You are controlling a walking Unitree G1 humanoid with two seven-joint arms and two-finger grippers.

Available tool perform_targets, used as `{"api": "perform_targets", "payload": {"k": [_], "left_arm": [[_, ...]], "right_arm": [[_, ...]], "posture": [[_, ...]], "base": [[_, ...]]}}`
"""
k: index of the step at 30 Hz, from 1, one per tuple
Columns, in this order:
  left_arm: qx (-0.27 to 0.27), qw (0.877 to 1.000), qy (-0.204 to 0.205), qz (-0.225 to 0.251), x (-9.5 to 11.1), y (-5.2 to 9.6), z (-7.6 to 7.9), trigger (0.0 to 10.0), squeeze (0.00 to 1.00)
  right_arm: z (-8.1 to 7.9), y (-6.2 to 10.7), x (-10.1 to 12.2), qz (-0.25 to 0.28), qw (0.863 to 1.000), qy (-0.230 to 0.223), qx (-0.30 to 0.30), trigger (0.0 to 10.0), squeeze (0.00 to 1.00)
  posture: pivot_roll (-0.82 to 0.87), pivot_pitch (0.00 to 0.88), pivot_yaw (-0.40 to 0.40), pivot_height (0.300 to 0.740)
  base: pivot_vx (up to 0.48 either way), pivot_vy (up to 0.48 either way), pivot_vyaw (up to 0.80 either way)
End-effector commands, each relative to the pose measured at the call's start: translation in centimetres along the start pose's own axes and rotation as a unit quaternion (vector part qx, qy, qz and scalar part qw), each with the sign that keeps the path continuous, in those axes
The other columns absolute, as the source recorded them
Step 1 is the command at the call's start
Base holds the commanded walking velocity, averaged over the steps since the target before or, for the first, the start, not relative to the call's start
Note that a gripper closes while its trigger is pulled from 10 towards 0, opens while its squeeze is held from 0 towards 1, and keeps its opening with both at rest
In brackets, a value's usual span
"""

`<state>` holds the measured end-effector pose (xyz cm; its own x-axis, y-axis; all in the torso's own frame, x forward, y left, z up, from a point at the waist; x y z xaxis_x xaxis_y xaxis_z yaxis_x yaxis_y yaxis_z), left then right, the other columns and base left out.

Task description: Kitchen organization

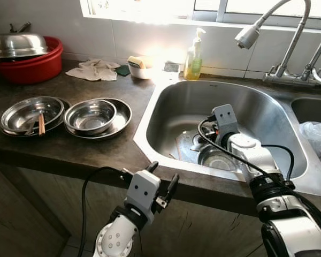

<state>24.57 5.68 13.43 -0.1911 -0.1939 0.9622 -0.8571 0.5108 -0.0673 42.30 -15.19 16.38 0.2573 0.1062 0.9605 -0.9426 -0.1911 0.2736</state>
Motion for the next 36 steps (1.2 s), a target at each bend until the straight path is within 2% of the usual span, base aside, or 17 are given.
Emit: {"api": "perform_targets", "payload": {"k": [1, 6, 7, 8, 9, 10, 13, 14, 16, 22, 26, 31, 36], "left_arm": [[-0.001, 1.000, -0.002, 0.009, 0.5, 0.2, 0.0, 10.0, 0.00], [0.000, 1.000, -0.002, 0.008, 0.5, 0.0, -0.1, 10.0, 0.00], [0.000, 1.000, -0.002, 0.008, 0.5, 0.0, -0.1, 10.0, 0.00], [0.005, 1.000, 0.000, 0.005, 0.4, -0.1, -0.2, 10.0, 0.00], [0.012, 1.000, 0.002, 0.001, 0.3, -0.1, -0.5, 10.0, 0.00], [0.014, 1.000, 0.002, -0.001, 0.2, -0.1, -0.5, 10.0, 0.00], [0.015, 1.000, 0.001, -0.002, 0.2, -0.1, -0.5, 10.0, 0.00], [0.019, 1.000, 0.001, -0.003, 0.1, -0.2, -0.6, 10.0, 0.00], [0.026, 1.000, 0.006, -0.005, -0.1, -0.3, -0.9, 10.0, 0.00], [0.030, 0.999, 0.009, -0.007, -0.2, -0.4, -1.1, 10.0, 0.00], [0.034, 0.999, 0.015, -0.010, -0.4, -0.6, -1.2, 10.0, 0.00], [0.033, 0.999, 0.015, -0.014, -0.5, -0.8, -1.2, 10.0, 0.00], [0.035, 0.999, 0.014, -0.019, -0.7, -0.8, -1.3, 10.0, 0.00]], "right_arm": [[0.7, 0.1, 0.8, 0.016, 1.000, -0.003, -0.008, 10.0, 1.00], [1.0, 0.4, 1.5, 0.039, 0.999, -0.012, -0.018, 10.0, 1.00], [1.1, 0.4, 1.6, 0.043, 0.999, -0.016, -0.020, 10.0, 0.00], [1.0, 0.9, 2.3, 0.071, 0.997, -0.026, -0.025, 10.0, 0.00], [0.8, 2.1, 3.4, 0.121, 0.992, -0.028, -0.033, 10.0, 0.00], [0.7, 2.6, 3.8, 0.140, 0.989, -0.024, -0.036, 10.0, 0.00], [0.6, 2.9, 4.0, 0.154, 0.987, -0.018, -0.038, 10.0, 0.00], [-0.4, 4.4, 4.4, 0.189, 0.981, -0.032, -0.024, 10.0, 0.00], [-1.6, 6.7, 4.3, 0.220, 0.975, -0.037, -0.011, 10.0, 0.00], [-2.1, 8.4, 3.4, 0.229, 0.972, -0.041, -0.015, 10.0, 0.00], [-2.6, 9.6, 2.4, 0.232, 0.971, -0.053, -0.026, 10.0, 0.00], [-3.0, 10.4, 2.0, 0.225, 0.971, -0.074, -0.038, 10.0, 0.00], [-3.1, 10.5, 2.2, 0.228, 0.969, -0.082, -0.042, 10.0, 0.00]], "posture": [[0.15, 0.055, -0.063, 0.740], [0.14, 0.060, -0.064, 0.740], [0.14, 0.060, -0.064, 0.740], [0.14, 0.060, -0.064, 0.740], [0.14, 0.057, -0.064, 0.740], [0.14, 0.057, -0.064, 0.740], [0.14, 0.057, -0.064, 0.740], [0.13, 0.051, -0.067, 0.740], [0.12, 0.046, -0.062, 0.740], [0.11, 0.040, -0.055, 0.740], [0.11, 0.034, -0.049, 0.740], [0.11, 0.030, -0.044, 0.740], [0.11, 0.032, -0.044, 0.740]], "base": [[0.000, 0.000, 0.00], [0.000, 0.000, 0.00], [0.000, 0.000, 0.00], [0.000, 0.000, 0.00], [0.000, 0.000, 0.00], [0.000, 0.000, 0.00], [0.000, 0.000, 0.00], [0.000, 0.000, 0.00], [0.000, 0.000, 0.00], [0.000, 0.000, 0.00], [0.000, 0.000, 0.80], [0.000, 0.448, 0.80], [0.000, 0.480, 0.80]]}}
Point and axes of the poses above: a point about 5 cm out from each wrist's last joint towards the gripper, its own y axis pointing back from the gripper into the wrist, its own x axis along the axis of the wrist's last joint, z = x × y, the point moved 4 cm from there along -y, pointing out of the wrist towards the gripper, and after that the axes turned 6 degrees about -y, right-handed, at the moved point
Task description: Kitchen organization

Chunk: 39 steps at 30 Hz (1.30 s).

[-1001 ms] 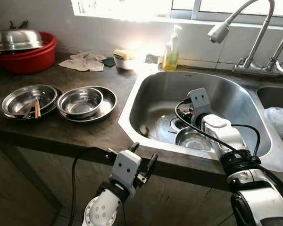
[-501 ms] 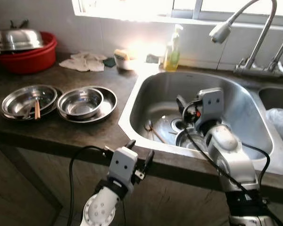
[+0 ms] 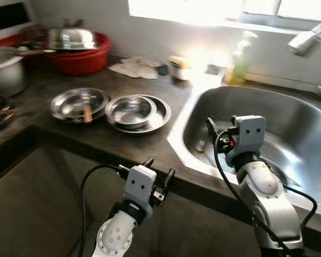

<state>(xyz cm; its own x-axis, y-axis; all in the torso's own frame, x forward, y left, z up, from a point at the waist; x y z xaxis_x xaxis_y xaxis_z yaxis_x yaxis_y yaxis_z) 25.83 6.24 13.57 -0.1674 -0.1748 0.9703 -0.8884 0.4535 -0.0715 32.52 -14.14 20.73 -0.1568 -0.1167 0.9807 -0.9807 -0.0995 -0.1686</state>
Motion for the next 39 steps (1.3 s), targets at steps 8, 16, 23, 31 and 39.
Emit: {"api": "perform_targets", "payload": {"k": [8, 16, 23, 31, 39], "left_arm": [[0.014, 1.000, -0.010, -0.020, -0.7, 0.0, -0.5, 10.0, 0.00], [0.002, 0.999, -0.028, -0.029, -0.9, 0.0, 0.1, 10.0, 0.00], [0.009, 0.999, -0.013, -0.036, -1.2, 0.0, 0.0, 10.0, 0.00], [0.013, 0.999, -0.016, -0.036, -1.2, 0.0, -0.1, 10.0, 0.00], [0.012, 0.999, -0.023, -0.034, -1.1, 0.0, -0.1, 10.0, 0.00]], "right_arm": [[-0.5, -0.8, 1.3, 0.006, 1.000, -0.018, 0.005, 10.0, 0.00], [0.0, -1.6, 1.9, 0.008, 1.000, -0.021, 0.003, 10.0, 0.00], [0.2, -2.1, 2.1, 0.003, 1.000, -0.021, 0.006, 10.0, 0.00], [0.5, -2.5, 2.3, 0.002, 1.000, -0.024, 0.004, 10.0, 0.00], [0.4, -2.6, 2.2, -0.001, 1.000, -0.029, 0.009, 10.0, 0.00]], "posture": [[0.11, 0.032, -0.049, 0.740], [0.11, 0.031, -0.056, 0.740], [0.12, 0.029, -0.060, 0.740], [0.12, 0.022, -0.062, 0.740], [0.12, 0.021, -0.063, 0.740]], "base": [[0.000, 0.000, 0.60], [0.070, -0.097, 0.00], [0.131, -0.108, 0.00], [0.000, 0.000, 0.00], [0.000, 0.000, 0.00]]}}
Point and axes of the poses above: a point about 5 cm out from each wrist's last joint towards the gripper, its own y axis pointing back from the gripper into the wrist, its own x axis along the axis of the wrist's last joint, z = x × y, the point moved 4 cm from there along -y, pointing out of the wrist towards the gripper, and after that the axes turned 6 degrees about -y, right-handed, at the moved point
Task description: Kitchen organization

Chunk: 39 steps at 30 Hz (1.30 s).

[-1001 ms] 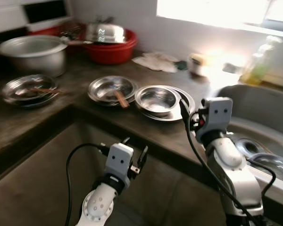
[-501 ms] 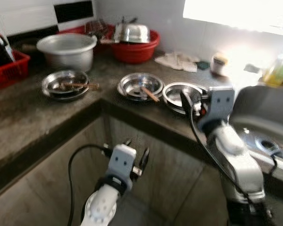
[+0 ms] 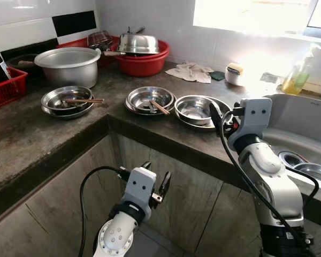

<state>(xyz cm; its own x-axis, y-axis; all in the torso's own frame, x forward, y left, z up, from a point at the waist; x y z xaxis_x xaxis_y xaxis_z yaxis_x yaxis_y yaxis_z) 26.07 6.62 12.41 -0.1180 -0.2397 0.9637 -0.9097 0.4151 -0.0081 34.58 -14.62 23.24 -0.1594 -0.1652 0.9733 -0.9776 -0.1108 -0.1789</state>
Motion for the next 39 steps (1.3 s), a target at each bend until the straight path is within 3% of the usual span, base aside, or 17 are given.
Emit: {"api": "perform_targets", "payload": {"k": [1, 15, 31, 34, 39], "left_arm": [[0.001, 1.000, -0.005, 0.003, 0.2, -0.1, 0.0, 10.0, 0.00], [0.003, 1.000, -0.004, 0.001, 0.1, 0.0, -0.1, 10.0, 0.00], [-0.002, 1.000, 0.012, -0.009, -0.1, 0.0, 0.0, 10.0, 0.00], [-0.029, 0.999, 0.018, -0.013, -0.2, 0.2, 1.0, 10.0, 0.00], [-0.031, 0.999, 0.017, -0.019, -0.3, 0.3, 1.1, 10.0, 0.00]], "right_arm": [[-0.2, -0.2, -0.1, -0.006, 1.000, -0.006, 0.004, 10.0, 0.00], [-0.3, -0.2, -0.3, -0.008, 1.000, -0.010, 0.005, 10.0, 0.00], [-0.3, -1.0, 0.4, -0.004, 1.000, -0.005, 0.015, 10.0, 0.00], [0.4, -1.9, 0.3, -0.028, 0.999, 0.006, 0.020, 10.0, 0.00], [1.4, -3.1, -0.6, -0.079, 0.997, 0.019, 0.016, 10.0, 0.00]], "posture": [[0.12, 0.023, -0.061, 0.740], [0.12, 0.031, -0.064, 0.740], [0.12, 0.038, -0.065, 0.740], [0.12, 0.041, -0.066, 0.740], [0.12, 0.044, -0.065, 0.740]], "base": [[0.000, 0.000, 0.00], [0.294, -0.202, 0.00], [0.000, 0.000, 0.00], [0.000, 0.000, 0.00], [0.000, 0.000, 0.00]]}}
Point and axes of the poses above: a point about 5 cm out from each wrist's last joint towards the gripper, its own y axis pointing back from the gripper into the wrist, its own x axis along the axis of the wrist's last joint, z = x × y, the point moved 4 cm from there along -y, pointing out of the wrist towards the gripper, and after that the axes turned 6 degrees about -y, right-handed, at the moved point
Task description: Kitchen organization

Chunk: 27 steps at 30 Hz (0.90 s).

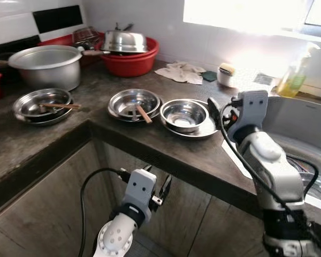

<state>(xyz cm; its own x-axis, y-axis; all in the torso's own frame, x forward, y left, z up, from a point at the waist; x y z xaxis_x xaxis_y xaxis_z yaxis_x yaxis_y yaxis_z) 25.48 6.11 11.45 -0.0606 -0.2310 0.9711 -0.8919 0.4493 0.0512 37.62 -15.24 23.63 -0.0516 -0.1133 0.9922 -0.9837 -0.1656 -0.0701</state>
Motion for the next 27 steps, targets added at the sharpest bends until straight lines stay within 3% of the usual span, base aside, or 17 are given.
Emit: {"api": "perform_targets", "payload": {"k": [1, 9, 10, 14, 15, 16, 23, 27], "left_arm": [[-0.010, 1.000, -0.002, -0.007, 0.0, 0.1, 0.3, 10.0, 0.00], [-0.001, 1.000, -0.004, -0.015, -0.1, 0.3, 0.3, 10.0, 0.00], [-0.003, 1.000, -0.004, -0.018, -0.1, 0.3, 0.4, 10.0, 0.00], [-0.005, 1.000, 0.000, -0.020, -0.1, 0.3, 0.7, 10.0, 0.00], [-0.006, 1.000, 0.002, -0.020, 0.0, 0.3, 0.7, 10.0, 0.00], [-0.006, 1.000, 0.002, -0.020, 0.0, 0.4, 0.8, 10.0, 0.00], [-0.007, 1.000, 0.006, -0.023, 0.0, 0.4, 1.0, 10.0, 0.00], [-0.009, 1.000, 0.008, -0.022, 0.1, 0.4, 1.1, 10.0, 0.00]], "right_arm": [[0.5, -0.8, -0.6, -0.032, 0.999, -0.012, 0.000, 10.0, 0.00], [0.0, -3.1, -1.3, -0.086, 0.995, -0.037, 0.039, 10.0, 0.00], [0.1, -3.6, -1.3, -0.093, 0.994, -0.045, 0.036, 10.0, 1.00], [0.7, -4.8, -1.5, -0.118, 0.991, -0.053, 0.017, 10.0, 1.00], [0.8, -5.0, -1.5, -0.124, 0.991, -0.057, 0.014, 10.0, 0.86], [0.9, -5.2, -1.5, -0.128, 0.989, -0.068, 0.009, 10.0, 0.00], [1.0, -6.3, -1.7, -0.154, 0.985, -0.072, -0.001, 10.0, 0.00], [1.5, -6.7, -2.0, -0.170, 0.980, -0.097, -0.016, 10.0, 0.00]], "posture": [[0.11, 0.043, -0.068, 0.740], [0.13, 0.050, -0.086, 0.740], [0.13, 0.052, -0.089, 0.740], [0.13, 0.058, -0.098, 0.740], [0.13, 0.056, -0.104, 0.740], [0.13, 0.057, -0.105, 0.740], [0.13, 0.061, -0.109, 0.740], [0.13, 0.059, -0.113, 0.740]], "base": [[0.000, 0.000, 0.00], [0.000, 0.000, 0.00], [0.000, 0.000, 0.00], [0.000, 0.000, 0.00], [0.000, 0.000, 0.00], [0.000, 0.000, 0.00], [0.000, 0.000, 0.00], [0.000, 0.000, 0.00]]}}
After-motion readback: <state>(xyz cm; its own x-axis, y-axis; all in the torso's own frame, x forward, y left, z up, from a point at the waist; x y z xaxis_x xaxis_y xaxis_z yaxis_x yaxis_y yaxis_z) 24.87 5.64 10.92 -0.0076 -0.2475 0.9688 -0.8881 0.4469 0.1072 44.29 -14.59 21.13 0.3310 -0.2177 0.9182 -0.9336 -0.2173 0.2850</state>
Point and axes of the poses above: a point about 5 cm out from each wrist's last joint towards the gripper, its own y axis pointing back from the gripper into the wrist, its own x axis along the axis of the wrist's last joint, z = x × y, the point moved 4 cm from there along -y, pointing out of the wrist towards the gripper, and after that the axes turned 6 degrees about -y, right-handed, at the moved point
